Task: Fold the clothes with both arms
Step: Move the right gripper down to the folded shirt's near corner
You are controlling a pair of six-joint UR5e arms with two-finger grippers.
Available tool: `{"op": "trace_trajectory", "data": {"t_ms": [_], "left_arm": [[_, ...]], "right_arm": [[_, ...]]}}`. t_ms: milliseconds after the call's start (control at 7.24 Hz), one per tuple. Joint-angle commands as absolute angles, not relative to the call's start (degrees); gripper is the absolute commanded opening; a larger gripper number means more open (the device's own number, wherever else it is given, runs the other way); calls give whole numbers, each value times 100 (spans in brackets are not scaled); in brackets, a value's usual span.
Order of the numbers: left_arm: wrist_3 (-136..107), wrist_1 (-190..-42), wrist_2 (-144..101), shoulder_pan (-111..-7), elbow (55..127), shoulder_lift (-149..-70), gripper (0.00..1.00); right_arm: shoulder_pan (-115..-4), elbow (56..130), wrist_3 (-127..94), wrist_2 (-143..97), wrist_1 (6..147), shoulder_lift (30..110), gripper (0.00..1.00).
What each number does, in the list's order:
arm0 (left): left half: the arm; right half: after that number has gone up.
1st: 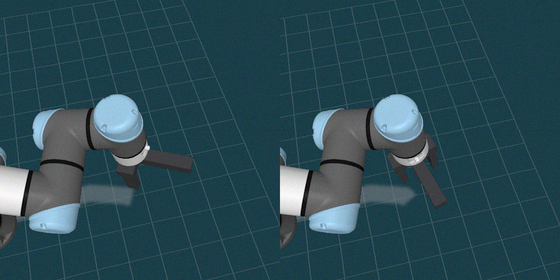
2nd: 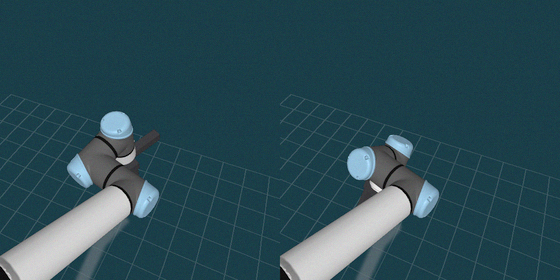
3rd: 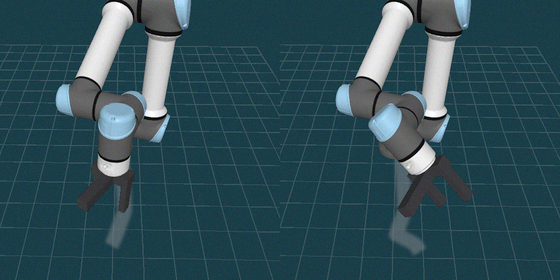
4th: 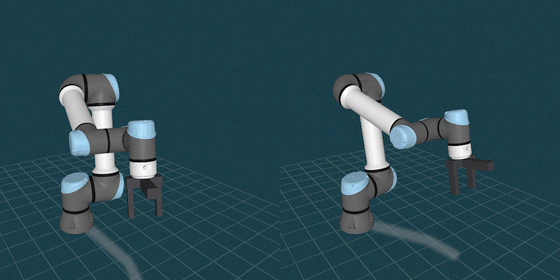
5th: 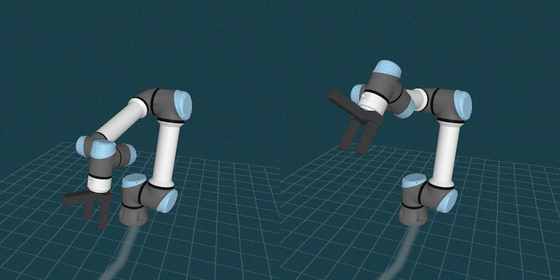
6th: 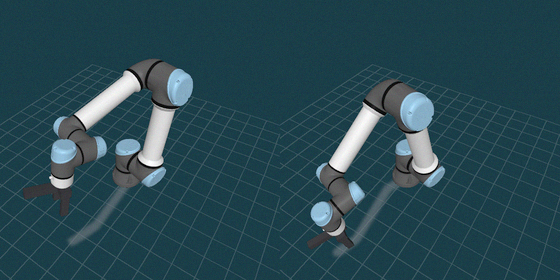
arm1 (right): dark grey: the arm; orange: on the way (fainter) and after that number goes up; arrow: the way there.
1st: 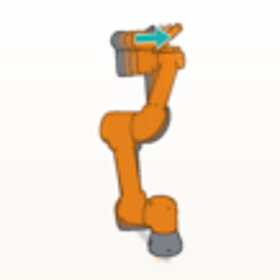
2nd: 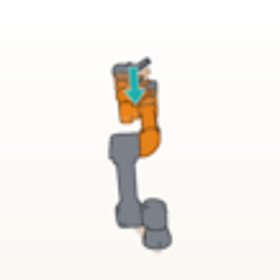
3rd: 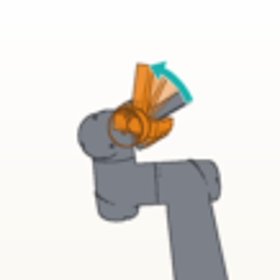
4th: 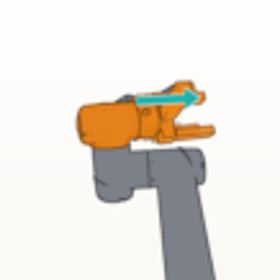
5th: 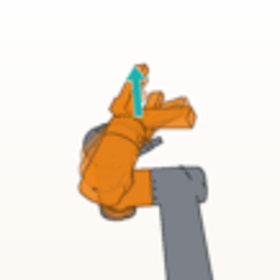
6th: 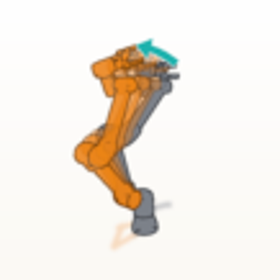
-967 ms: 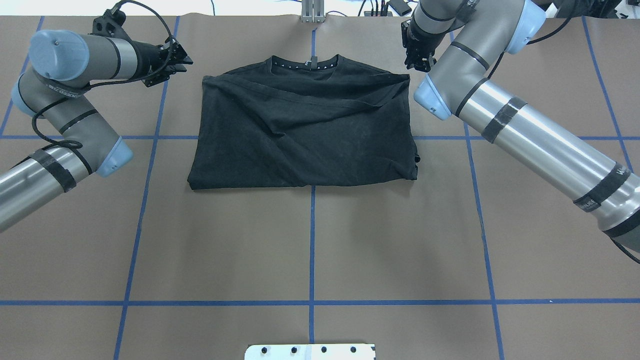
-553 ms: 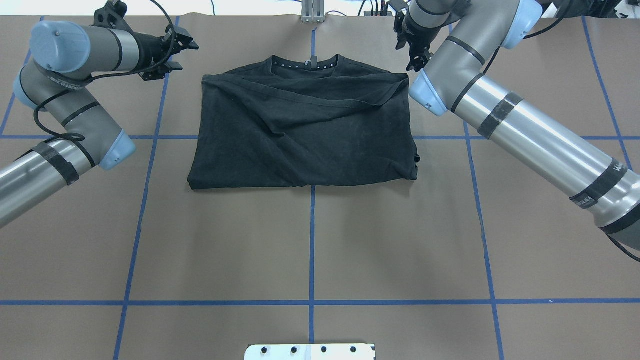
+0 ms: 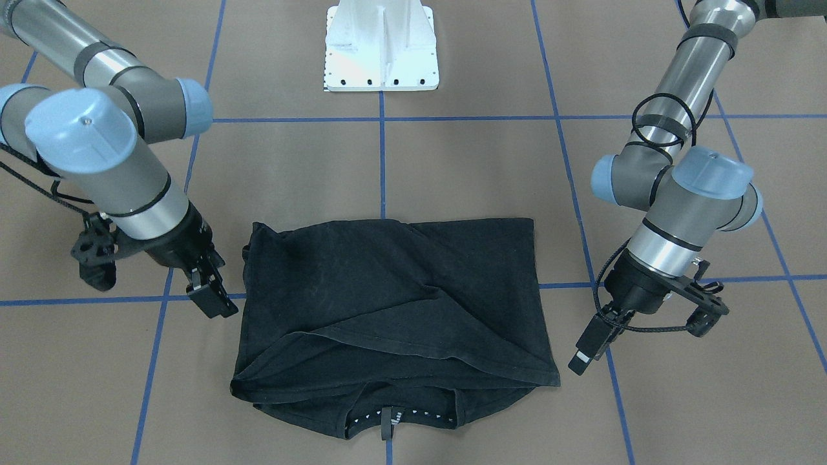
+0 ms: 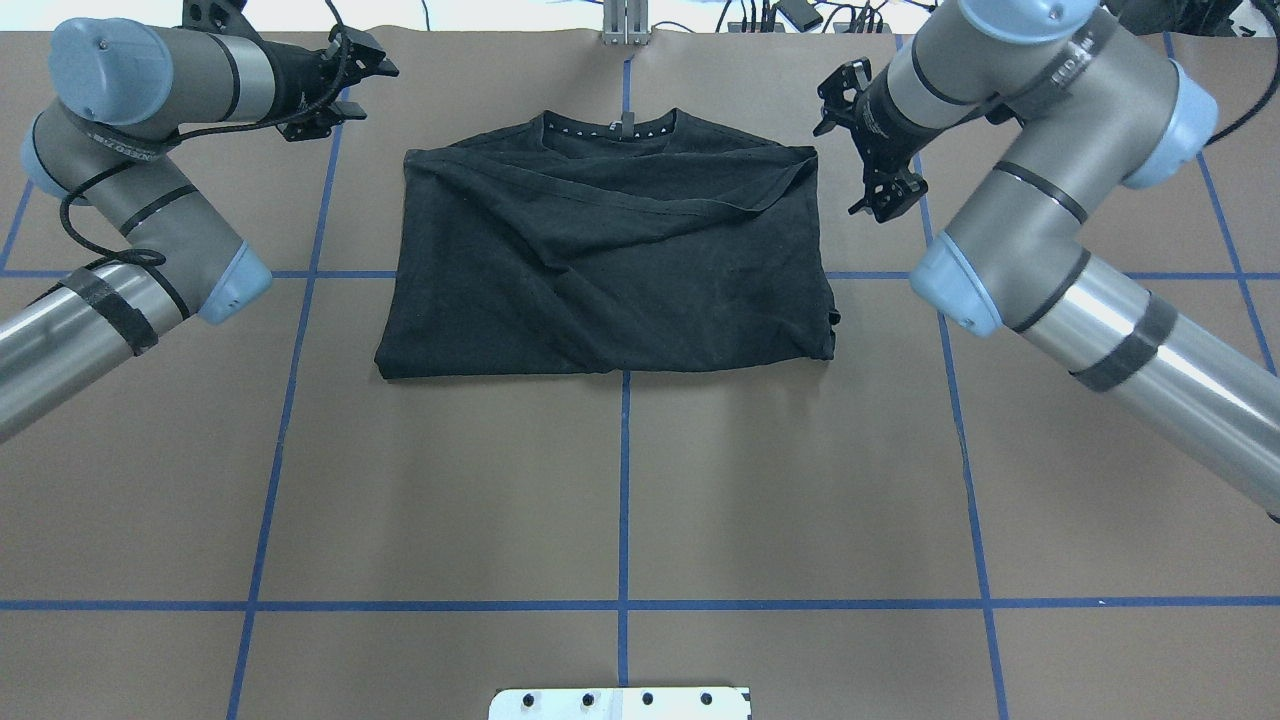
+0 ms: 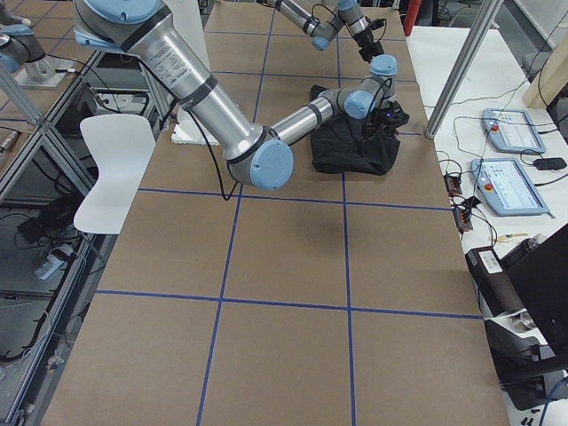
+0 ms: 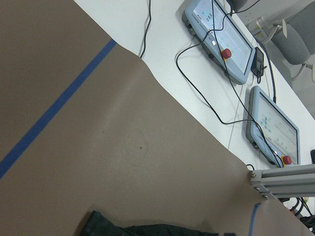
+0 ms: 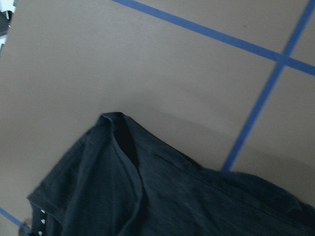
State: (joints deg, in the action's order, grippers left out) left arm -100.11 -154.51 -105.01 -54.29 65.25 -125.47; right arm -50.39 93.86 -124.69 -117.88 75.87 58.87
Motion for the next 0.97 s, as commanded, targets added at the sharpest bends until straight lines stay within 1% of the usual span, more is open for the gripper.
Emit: {"op": "trace_trajectory", "data": {"t_ms": [0, 138, 276, 829], "left_arm": [[-10011, -15442, -10477, -5432, 6723, -12498, 74], [-10002, -15434, -10468, -5432, 6732, -12498, 74], [-10002, -15434, -10459, -5432, 6741, -12507, 74], [-10002, -15416, -10459, -5432, 6750, -12525, 74]], "right_arm": [[-4214, 10265, -12937, -11499, 7559, 6721, 100], [-3801, 10213, -12937, -11000, 7550, 6732, 100], [-3684, 10178, -12868, -10960, 7550, 6724, 100], [-3551, 9835, -12613, -10899, 7550, 6776, 99]]}}
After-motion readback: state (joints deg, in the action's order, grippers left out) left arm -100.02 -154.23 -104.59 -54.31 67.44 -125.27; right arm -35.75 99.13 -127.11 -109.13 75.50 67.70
